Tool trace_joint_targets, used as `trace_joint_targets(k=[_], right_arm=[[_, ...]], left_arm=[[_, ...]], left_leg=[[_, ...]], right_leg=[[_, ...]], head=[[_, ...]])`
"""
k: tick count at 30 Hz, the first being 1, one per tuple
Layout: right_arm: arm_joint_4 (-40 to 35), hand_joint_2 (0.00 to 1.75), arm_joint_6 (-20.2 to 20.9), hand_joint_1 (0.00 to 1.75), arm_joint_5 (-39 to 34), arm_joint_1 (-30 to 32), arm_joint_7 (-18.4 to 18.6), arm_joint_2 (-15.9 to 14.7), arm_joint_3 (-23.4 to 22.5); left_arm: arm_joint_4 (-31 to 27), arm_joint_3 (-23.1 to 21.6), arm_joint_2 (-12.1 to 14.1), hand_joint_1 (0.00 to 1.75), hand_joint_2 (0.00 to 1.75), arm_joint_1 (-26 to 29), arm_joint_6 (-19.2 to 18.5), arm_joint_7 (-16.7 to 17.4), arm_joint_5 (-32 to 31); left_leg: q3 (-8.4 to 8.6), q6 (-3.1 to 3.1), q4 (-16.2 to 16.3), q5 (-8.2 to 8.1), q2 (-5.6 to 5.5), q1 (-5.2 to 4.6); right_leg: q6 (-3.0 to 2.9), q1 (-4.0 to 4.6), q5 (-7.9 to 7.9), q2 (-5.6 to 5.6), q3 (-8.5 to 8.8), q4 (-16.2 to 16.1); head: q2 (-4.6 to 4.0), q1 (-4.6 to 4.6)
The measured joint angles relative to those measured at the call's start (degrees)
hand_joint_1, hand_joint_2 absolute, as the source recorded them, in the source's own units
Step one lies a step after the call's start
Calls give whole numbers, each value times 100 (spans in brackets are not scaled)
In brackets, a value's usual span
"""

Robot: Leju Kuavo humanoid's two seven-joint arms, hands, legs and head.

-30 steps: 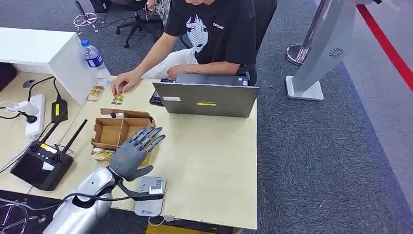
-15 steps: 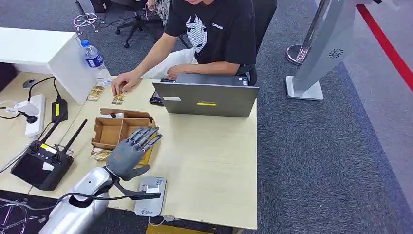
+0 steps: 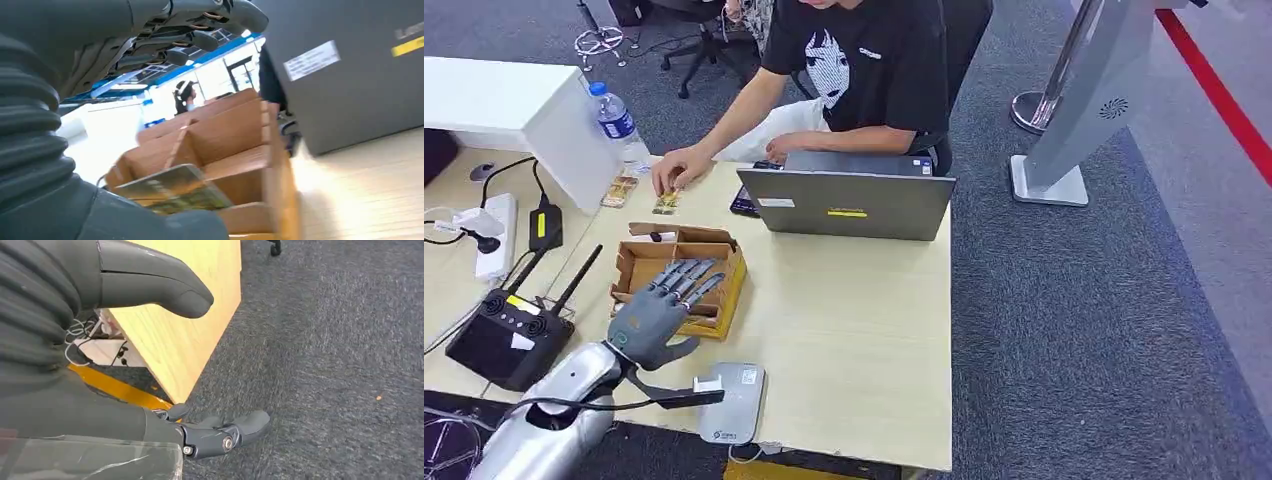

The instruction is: Pass the card to the sensor for recognition and then transmit it.

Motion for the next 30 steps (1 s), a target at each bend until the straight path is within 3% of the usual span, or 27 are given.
trace_joint_targets(k=[9, 30], right_arm=[[-2, 175, 2, 0, 0, 0, -2, -2, -13], [-2, 175, -4, 0, 0, 1, -9, -2, -20]], left_arm=[[-218, 164, 197, 0, 175, 146, -9, 0, 15], [-282, 280, 232, 0, 175, 216, -11, 0, 46]], left_leg=[[0, 0, -1, 0, -2, -1], [0, 0, -1, 0, -2, 0]], right_leg=[[0, -1, 0, -1, 1, 0], [0, 0, 0, -1, 1, 0]], head=[[0, 0], [0, -2]])
